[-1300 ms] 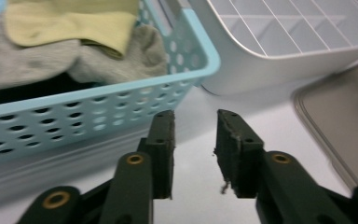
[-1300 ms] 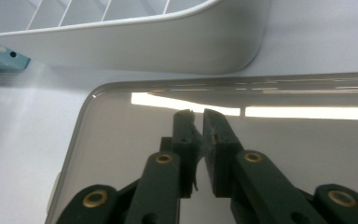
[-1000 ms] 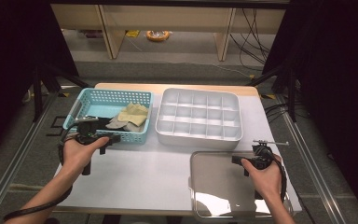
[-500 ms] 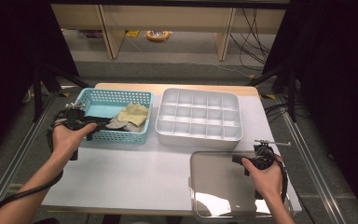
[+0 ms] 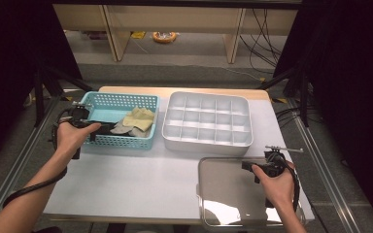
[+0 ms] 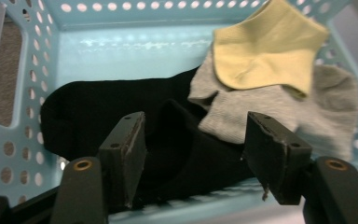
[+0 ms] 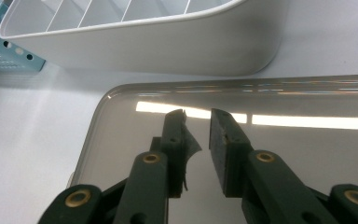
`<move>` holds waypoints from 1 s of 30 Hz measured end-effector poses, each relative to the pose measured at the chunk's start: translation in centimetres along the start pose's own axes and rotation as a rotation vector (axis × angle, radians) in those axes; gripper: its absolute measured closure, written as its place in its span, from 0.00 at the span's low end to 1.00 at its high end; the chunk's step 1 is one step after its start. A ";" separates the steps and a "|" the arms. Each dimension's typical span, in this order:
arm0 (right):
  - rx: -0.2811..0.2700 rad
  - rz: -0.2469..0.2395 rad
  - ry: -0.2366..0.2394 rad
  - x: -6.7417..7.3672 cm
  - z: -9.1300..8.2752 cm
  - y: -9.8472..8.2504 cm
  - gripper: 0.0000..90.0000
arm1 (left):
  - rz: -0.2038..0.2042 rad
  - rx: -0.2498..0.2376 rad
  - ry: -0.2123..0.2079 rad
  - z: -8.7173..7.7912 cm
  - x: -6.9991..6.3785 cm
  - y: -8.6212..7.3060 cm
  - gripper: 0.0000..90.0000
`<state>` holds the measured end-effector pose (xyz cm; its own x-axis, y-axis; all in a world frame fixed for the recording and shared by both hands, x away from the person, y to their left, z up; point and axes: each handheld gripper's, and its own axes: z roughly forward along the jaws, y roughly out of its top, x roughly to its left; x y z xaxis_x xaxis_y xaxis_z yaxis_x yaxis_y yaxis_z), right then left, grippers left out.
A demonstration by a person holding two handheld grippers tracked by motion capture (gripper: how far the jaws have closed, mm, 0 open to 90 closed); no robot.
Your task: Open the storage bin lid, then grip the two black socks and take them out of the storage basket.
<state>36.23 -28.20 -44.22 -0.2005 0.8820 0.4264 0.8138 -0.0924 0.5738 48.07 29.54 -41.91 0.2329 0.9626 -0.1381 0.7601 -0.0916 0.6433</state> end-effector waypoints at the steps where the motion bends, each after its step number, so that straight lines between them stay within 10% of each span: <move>1: 0.021 0.052 0.003 0.4 -0.2 -0.1 0.84 | -0.013 0.008 -0.001 0.1 0.0 0.1 0.41; 7: -0.006 0.008 -0.007 -0.3 -0.5 -0.2 0.84 | -0.008 0.022 0.021 0.9 0.3 0.8 0.38; 8: 0.015 0.110 0.011 0.3 -0.7 -0.3 0.84 | -0.005 0.043 0.014 1.0 0.4 0.9 0.38; 9: -0.014 0.007 0.013 -0.6 -0.6 -0.2 0.84 | -0.001 0.062 0.010 1.2 0.5 1.1 0.37; 10: -0.022 0.004 0.011 -0.8 -0.6 -0.2 0.84 | 0.008 0.085 0.016 1.3 0.6 1.4 0.36; 12: 0.008 0.100 0.015 -0.3 -1.0 -0.3 0.84 | -0.016 0.069 0.026 1.5 0.6 1.7 0.36; 13: -0.025 0.017 0.006 -1.0 -0.9 -0.3 0.84 | -0.007 0.077 0.023 1.5 0.7 1.9 0.36; 22: -0.040 0.023 -0.002 -1.2 -1.3 -0.4 0.83 | -0.023 0.091 0.026 1.4 1.1 2.5 0.36; 23: -0.020 0.094 -0.009 -0.6 -1.5 -0.4 0.83 | -0.023 0.090 0.027 1.5 1.1 2.5 0.36; 24: -0.053 0.014 -0.007 -1.1 -1.3 -0.3 0.83 | -0.024 0.093 0.025 1.5 1.1 2.5 0.36; 30: -0.048 0.042 -0.006 -0.9 -1.7 -0.1 0.83 | -0.043 0.103 0.007 1.8 1.4 2.4 0.34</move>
<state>35.42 -29.74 -43.50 -0.1635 0.8797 0.4465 0.7942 -0.1511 0.5886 51.34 30.24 -41.89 0.1945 0.9681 -0.1582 0.8279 -0.0755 0.5558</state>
